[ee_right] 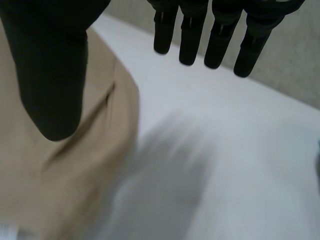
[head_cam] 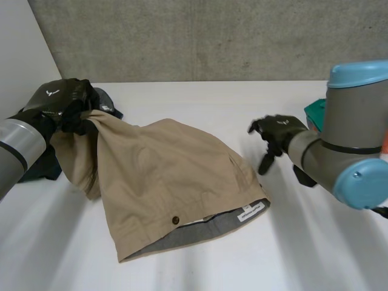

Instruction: Fold the laundry.

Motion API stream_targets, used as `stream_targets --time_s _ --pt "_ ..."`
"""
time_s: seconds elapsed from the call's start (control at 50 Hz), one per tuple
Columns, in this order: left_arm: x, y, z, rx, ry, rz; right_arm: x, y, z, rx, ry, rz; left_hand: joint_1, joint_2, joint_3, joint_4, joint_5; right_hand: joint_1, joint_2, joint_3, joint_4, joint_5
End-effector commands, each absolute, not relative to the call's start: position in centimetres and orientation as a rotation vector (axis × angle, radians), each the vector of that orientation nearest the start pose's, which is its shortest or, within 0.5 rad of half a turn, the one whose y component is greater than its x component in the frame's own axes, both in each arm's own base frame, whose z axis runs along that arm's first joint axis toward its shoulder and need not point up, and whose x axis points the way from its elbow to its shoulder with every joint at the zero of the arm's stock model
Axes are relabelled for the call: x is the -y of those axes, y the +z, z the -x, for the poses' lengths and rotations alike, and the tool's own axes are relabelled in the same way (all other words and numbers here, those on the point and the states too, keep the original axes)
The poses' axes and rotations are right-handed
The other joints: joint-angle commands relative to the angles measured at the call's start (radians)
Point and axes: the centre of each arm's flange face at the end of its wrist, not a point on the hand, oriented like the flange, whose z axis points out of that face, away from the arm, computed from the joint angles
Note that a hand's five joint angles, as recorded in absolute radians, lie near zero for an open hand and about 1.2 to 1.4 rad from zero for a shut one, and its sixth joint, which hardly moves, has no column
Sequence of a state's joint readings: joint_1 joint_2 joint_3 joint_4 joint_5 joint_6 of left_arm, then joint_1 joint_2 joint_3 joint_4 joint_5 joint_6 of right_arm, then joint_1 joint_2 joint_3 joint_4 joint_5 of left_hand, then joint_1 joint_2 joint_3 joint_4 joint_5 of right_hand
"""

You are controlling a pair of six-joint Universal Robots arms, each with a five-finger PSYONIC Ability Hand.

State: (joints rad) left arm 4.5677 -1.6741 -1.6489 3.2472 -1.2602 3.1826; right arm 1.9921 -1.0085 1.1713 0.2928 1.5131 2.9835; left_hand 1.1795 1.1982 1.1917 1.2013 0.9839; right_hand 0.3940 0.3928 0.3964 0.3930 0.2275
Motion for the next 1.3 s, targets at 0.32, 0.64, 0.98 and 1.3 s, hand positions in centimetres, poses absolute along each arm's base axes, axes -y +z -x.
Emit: stream_targets --time_s 0.32,0.64,0.98,1.3 --pt "31.9 23.5 20.0 -2.468 -2.179 -0.703 25.1 14.9 -27.3 -2.376 -1.614 1.016 0.217 0.198 0.205 0.195 0.238 0.221 0.222 0.219 0.222 0.213" --pt "31.8 23.5 20.1 -2.465 -2.178 -0.712 28.2 12.3 -28.1 -2.284 -1.864 0.887 0.217 0.198 0.205 0.195 0.238 1.002 1.003 1.0 1.003 0.994" --pt "27.1 22.5 24.7 -2.585 -2.067 -1.0 45.6 18.5 -28.2 -1.818 -2.451 0.634 0.217 0.198 0.205 0.195 0.238 1.002 1.003 1.0 1.003 0.994" --pt "31.7 19.8 25.4 -2.386 -1.938 -0.977 45.2 21.6 -26.2 -2.147 -2.442 0.539 -1.005 -1.024 -1.017 -1.027 -0.984 -0.219 -0.218 -0.222 -0.218 -0.227"
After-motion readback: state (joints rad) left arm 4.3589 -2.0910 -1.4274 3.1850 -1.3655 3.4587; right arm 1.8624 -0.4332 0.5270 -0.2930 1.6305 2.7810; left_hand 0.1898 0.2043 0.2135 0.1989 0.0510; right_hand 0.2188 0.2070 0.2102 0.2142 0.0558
